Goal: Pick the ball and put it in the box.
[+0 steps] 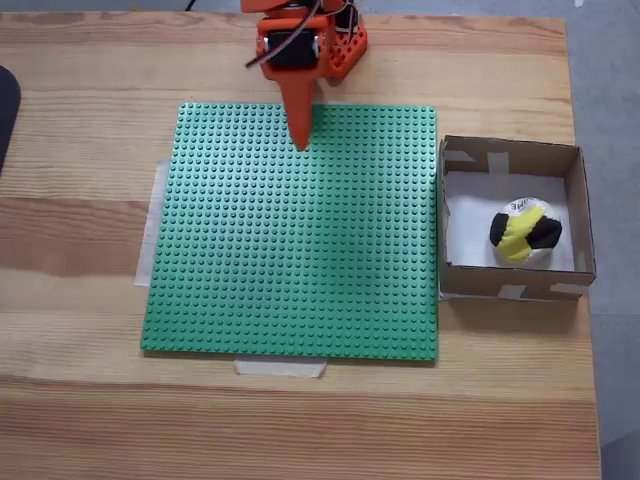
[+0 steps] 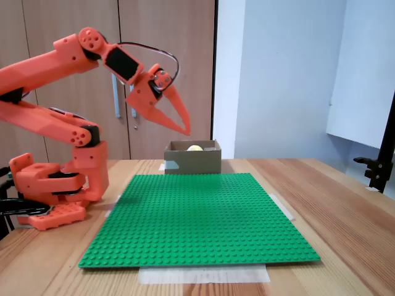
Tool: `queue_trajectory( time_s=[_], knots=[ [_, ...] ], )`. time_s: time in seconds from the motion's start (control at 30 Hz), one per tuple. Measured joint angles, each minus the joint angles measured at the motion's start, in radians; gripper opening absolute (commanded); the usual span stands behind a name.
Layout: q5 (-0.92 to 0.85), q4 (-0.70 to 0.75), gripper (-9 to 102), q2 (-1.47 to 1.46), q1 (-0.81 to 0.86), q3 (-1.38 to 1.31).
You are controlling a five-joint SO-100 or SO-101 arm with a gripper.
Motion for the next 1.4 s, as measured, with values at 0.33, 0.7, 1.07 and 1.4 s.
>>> queue_trajectory(
  time_s=[0.33,0.7,1.07,1.4],
  knots=[
    [0.005,-0.083,-1,0.176,0.041,0.265],
    [0.035,-0.097,-1,0.351,0.061,0.512],
    [0.038,-0.132,-1,0.374,0.058,0.611],
    [0.038,-0.207,-1,0.374,0.084,0.699]
  ],
)
